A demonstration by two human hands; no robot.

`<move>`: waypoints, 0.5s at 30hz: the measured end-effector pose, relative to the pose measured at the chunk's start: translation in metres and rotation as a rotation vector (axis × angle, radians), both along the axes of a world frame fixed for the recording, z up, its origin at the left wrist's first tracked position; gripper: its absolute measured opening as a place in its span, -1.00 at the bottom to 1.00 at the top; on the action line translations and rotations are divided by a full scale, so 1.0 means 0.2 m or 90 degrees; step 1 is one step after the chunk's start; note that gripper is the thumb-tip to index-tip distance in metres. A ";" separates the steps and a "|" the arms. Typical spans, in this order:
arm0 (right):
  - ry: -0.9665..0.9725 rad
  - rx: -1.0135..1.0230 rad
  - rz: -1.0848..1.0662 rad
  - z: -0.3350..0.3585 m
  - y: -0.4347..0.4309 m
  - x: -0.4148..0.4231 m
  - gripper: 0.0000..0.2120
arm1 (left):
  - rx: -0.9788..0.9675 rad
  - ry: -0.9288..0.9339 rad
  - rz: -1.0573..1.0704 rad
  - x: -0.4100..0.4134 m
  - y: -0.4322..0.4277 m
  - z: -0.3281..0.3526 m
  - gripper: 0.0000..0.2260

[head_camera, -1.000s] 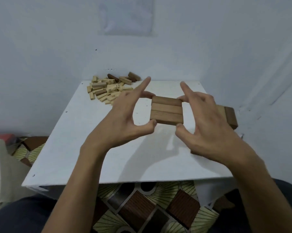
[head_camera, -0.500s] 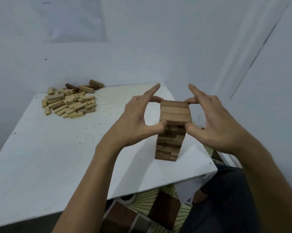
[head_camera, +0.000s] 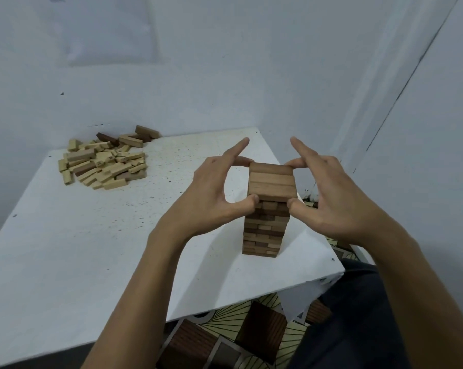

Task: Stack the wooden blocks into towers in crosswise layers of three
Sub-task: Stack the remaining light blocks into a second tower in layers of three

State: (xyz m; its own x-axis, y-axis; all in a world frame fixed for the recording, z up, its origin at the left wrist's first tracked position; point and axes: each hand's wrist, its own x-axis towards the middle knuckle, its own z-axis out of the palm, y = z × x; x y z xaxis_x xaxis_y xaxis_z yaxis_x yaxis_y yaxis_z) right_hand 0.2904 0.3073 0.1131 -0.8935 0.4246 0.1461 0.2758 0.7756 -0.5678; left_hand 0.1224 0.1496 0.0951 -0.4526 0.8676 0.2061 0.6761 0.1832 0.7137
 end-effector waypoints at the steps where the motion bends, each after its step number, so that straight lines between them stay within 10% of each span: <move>1: 0.000 0.003 0.001 0.00 0.00 0.00 -0.14 | -0.001 -0.002 0.000 0.00 0.00 0.00 -0.22; 15: 0.040 -0.004 0.011 -0.06 0.02 0.02 -0.13 | 0.007 0.002 -0.016 -0.02 -0.01 -0.03 -0.25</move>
